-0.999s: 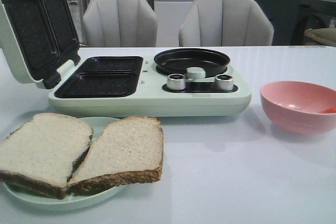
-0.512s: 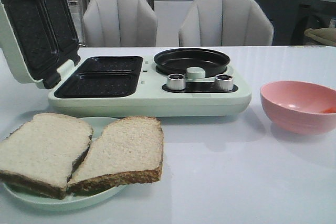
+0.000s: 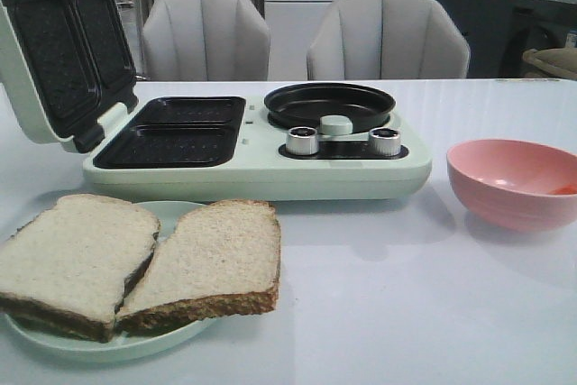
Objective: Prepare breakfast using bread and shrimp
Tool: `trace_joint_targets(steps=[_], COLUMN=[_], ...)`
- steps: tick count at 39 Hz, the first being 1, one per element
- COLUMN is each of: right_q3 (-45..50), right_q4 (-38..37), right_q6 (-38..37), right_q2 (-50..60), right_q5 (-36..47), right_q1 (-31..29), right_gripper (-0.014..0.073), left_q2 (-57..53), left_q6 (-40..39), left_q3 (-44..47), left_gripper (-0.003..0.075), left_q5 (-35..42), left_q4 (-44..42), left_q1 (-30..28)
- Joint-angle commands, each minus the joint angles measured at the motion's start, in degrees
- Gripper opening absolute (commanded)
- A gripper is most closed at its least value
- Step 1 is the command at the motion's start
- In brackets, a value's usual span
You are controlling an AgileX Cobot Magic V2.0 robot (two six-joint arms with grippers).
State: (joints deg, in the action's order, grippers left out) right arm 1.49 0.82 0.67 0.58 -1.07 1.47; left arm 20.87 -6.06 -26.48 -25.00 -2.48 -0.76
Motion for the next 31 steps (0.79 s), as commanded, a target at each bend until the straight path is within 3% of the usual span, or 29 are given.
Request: trace_joint_targets(steps=[1,12,16,31], right_q3=[-0.95,-0.95,-0.95,-0.95], right_q4=[-0.82,-0.82,-0.82,-0.82], right_q6=[0.22,0.22,0.22,0.22], right_q2=[1.26,1.26,1.26,1.26], right_q5=[4.49,4.49,4.49,4.49], right_q1=[-0.18,-0.18,-0.18,-0.18], right_gripper=[0.0142,0.0142,0.0142,0.0142], left_q2=[1.19,5.91,8.90,22.02], left_q6=[0.95,14.84,15.86,15.86], left_q3=[-1.80,-1.80,-1.80,-1.80], left_gripper=[0.0625,0.0625,0.0625,0.0625], left_q5=[3.77,-0.86,-2.84,-13.84], left_q4=[-0.68,-1.89,-4.05,-29.64], left_q1=[1.05,11.00,16.03,35.93])
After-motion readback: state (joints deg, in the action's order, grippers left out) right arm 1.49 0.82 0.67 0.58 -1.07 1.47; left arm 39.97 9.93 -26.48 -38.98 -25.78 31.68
